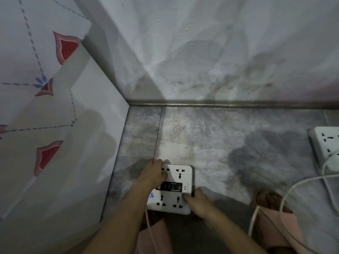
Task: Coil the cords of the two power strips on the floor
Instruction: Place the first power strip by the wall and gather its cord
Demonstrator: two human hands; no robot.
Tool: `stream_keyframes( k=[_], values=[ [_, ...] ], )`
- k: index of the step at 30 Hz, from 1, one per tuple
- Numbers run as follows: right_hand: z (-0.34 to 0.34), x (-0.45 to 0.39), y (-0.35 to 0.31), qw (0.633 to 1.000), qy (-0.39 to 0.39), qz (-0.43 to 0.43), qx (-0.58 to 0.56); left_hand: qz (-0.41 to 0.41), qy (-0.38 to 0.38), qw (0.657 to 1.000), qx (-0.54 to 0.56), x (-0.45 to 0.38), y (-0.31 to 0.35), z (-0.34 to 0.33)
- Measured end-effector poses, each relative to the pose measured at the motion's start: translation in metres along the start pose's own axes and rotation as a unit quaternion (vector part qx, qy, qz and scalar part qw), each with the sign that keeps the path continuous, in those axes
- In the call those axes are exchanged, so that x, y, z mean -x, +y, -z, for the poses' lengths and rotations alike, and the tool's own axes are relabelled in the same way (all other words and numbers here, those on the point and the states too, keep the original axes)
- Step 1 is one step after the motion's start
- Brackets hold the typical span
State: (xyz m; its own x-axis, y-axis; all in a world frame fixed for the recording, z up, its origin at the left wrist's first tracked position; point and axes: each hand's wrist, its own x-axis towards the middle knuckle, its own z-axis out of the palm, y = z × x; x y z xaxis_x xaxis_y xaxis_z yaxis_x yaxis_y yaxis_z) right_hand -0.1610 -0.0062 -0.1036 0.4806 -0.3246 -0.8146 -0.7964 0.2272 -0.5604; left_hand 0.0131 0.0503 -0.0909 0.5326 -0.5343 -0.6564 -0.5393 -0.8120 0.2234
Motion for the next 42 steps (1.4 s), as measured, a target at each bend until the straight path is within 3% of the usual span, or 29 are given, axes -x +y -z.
stream_keyframes(
  k=[6, 10, 14, 17, 24, 30, 39, 42],
  values=[
    [0.024, -0.015, -0.012, 0.984, 0.131, -0.008, -0.120, 0.015, 0.058, 0.984, 0.171, -0.005, 0.008, 0.010],
    [0.064, -0.023, -0.041, 0.955, 0.232, 0.052, -0.178, 0.020, 0.027, 0.924, 0.382, -0.011, 0.021, 0.021],
    [0.107, -0.033, -0.070, 0.918, 0.283, 0.102, -0.259, -0.008, 0.006, 0.881, 0.472, -0.019, 0.025, 0.020],
    [0.115, -0.040, -0.081, 0.913, 0.250, 0.120, -0.298, -0.021, 0.006, 0.831, 0.556, -0.027, 0.032, 0.017],
    [0.085, -0.063, -0.074, 0.952, 0.134, 0.177, -0.211, 0.041, 0.095, 0.732, 0.673, -0.057, 0.040, 0.013],
    [0.086, -0.076, -0.087, 0.960, 0.101, 0.181, -0.188, 0.056, 0.113, 0.742, 0.659, -0.079, 0.041, 0.017],
    [0.087, -0.093, -0.102, 0.964, 0.127, 0.159, -0.171, 0.045, 0.173, 0.788, 0.589, -0.112, 0.046, 0.026],
    [0.087, -0.099, -0.108, 0.961, 0.150, 0.160, -0.170, 0.047, 0.191, 0.788, 0.583, -0.120, 0.049, 0.030]
  ],
)
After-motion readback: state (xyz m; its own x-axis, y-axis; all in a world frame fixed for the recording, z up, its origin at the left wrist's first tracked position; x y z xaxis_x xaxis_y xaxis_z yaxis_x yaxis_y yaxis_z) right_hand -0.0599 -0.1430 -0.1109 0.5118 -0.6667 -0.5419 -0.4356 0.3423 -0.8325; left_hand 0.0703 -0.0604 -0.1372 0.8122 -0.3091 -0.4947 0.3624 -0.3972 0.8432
